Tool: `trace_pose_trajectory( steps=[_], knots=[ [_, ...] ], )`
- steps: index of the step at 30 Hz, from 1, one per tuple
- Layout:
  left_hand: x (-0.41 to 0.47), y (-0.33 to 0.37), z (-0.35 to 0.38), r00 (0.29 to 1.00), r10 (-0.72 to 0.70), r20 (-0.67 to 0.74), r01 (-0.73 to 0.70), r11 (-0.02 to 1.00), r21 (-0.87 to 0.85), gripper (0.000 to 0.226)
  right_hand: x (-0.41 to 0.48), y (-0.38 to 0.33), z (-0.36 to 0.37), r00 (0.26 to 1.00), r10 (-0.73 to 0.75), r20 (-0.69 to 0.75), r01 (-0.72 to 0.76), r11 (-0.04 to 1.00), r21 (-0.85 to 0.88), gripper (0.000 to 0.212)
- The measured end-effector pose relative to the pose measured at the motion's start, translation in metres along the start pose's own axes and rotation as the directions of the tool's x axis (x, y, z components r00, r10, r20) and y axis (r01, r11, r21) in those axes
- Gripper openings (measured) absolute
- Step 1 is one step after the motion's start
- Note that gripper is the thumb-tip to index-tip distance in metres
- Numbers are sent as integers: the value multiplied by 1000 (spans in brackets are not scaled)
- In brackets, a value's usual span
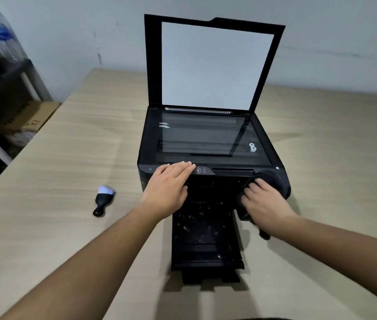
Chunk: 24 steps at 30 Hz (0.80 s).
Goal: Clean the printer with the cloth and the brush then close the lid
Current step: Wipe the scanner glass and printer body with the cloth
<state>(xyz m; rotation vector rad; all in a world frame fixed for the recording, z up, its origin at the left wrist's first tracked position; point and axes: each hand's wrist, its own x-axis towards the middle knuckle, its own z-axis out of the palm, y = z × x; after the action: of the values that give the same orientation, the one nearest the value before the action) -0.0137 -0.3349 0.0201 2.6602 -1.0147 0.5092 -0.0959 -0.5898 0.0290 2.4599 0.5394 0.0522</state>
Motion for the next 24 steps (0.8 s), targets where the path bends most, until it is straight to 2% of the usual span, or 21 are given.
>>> trace_pose_trajectory(
  steps=[3,5,7,9,14,17,20,24],
  knots=[
    [0,0,1,1000,2,-18,-2,1000,-9,55,-7,6,9,999,-47,-22,46,997,-61,32],
    [1,-2,1,1000,9,-24,-9,1000,-12,55,1,-5,18,985,-93,144,104,992,-74,31],
    [0,-5,2,1000,18,-13,-19,1000,-18,56,11,-25,32,925,-125,358,145,989,-28,37],
    [-1,-7,3,1000,26,10,-26,1000,-13,57,19,-35,35,880,-128,458,176,982,-62,42],
    [-2,-10,4,998,60,17,-61,998,19,59,19,-25,20,877,-138,461,214,970,-116,42],
    [-2,-9,4,998,54,22,-55,998,31,60,17,-2,-6,903,-153,400,189,981,-50,34],
    [-3,-8,2,998,57,29,-58,998,31,60,9,16,-19,910,-216,355,234,972,-8,34],
    [-3,-8,1,998,53,38,-55,998,41,62,13,-1,-8,893,-212,398,222,975,21,37]
  ],
)
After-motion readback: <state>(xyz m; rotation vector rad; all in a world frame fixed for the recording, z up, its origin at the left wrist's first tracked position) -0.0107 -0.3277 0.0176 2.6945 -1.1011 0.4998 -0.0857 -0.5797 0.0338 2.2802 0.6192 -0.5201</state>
